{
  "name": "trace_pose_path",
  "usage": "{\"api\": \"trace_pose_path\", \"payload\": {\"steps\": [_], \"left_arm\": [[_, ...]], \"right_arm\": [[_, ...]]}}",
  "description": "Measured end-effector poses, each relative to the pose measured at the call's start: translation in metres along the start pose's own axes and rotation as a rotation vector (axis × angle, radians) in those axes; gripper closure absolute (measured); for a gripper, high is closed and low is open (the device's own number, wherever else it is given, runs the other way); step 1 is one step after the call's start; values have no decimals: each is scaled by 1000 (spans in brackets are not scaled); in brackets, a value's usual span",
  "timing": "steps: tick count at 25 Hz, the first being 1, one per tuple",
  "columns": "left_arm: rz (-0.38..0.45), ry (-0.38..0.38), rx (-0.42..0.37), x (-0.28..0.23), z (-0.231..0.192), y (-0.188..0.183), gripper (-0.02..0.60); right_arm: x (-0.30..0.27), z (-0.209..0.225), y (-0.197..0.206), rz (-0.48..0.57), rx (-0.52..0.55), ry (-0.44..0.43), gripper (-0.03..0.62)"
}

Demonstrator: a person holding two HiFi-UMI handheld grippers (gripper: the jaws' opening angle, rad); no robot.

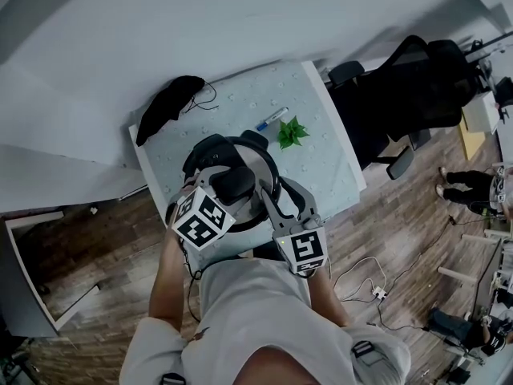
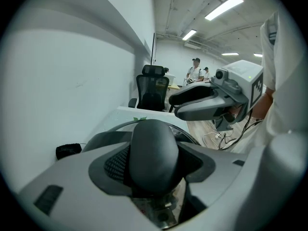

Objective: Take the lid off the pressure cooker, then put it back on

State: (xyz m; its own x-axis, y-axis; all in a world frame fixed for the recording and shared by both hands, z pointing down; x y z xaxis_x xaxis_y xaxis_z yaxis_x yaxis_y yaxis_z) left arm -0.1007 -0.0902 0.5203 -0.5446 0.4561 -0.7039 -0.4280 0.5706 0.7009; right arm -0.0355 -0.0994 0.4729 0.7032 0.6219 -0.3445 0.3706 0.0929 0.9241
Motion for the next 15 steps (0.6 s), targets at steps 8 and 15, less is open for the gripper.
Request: {"api": "trace_pose_path", "payload": {"steps": [8,15], "left_arm": [[19,9,7,3,-2,-4,304],[36,-1,-13,10,-1,-12,304]], "right_arm": [[6,0,1,1,0,20,439],[10,0,-4,13,11,28,439]]}}
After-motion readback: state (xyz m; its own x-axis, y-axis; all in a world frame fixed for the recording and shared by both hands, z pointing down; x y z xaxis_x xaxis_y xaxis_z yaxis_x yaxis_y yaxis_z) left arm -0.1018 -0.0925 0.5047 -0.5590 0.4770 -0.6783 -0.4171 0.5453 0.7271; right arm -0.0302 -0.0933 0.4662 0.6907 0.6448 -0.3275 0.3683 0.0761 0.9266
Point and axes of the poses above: the fingertips, and each gripper's own axes: x backward along the fingers, z to its right, y out of its underside, the point moved 1 cm from there along x, backward along the fingers, and after that the axes turned 6 degrees about x, right-handed, at the moved point
